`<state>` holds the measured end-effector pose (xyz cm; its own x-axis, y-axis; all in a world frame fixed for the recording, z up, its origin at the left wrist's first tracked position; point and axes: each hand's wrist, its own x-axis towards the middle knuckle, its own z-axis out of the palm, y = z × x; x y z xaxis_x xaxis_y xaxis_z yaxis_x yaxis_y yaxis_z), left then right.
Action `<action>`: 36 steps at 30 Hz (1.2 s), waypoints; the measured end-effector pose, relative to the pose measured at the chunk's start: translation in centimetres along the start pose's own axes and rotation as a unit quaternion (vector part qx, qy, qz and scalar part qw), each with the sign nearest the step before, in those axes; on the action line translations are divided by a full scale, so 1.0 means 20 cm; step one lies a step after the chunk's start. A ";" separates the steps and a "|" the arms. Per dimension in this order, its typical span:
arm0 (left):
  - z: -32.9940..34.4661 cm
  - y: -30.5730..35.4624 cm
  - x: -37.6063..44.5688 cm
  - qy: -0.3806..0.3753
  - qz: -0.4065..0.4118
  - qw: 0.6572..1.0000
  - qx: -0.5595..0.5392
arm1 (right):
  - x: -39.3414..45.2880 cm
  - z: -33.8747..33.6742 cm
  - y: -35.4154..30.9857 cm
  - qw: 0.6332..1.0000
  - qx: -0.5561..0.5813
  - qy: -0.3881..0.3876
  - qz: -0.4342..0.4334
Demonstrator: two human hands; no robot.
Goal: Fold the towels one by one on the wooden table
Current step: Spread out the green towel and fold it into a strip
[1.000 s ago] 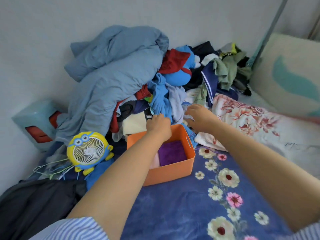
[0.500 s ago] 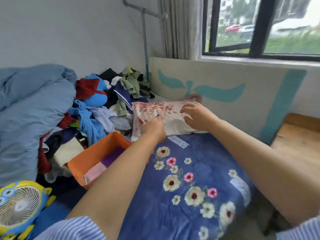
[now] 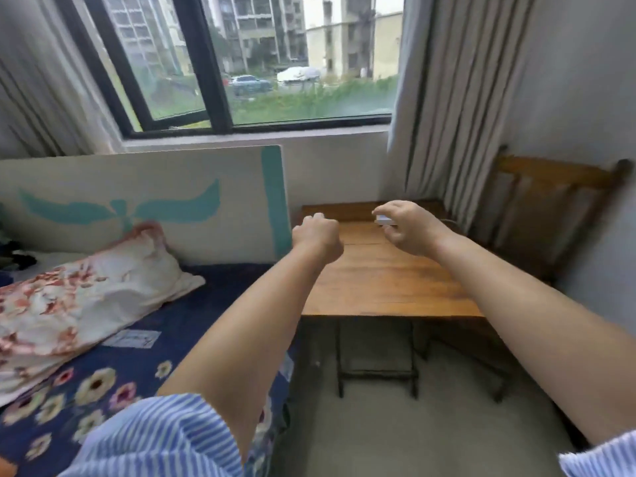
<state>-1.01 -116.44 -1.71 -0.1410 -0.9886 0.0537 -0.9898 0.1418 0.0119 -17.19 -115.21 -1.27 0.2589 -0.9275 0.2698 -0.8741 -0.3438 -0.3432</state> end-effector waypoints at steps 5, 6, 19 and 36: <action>0.04 0.69 0.30 0.016 0.088 0.996 -0.008 | -0.16 -0.28 0.67 0.996 -0.046 0.000 0.077; 0.05 0.80 0.35 0.014 0.103 0.995 -0.009 | -0.19 -0.32 0.80 0.995 -0.053 0.000 0.090; 0.46 1.78 1.15 -0.040 0.231 0.972 -0.007 | -0.19 -0.32 2.03 0.962 -0.059 -0.039 0.265; 1.37 2.44 2.23 -0.289 0.267 0.919 0.026 | 0.23 0.25 3.39 0.895 -0.007 -0.173 0.410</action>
<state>-56.15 -155.05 -26.01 -0.5784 -0.6438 -0.5010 -0.7746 0.6261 0.0898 -73.16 -143.48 -27.73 -0.3625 -0.8580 -0.3639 -0.8327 0.4736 -0.2871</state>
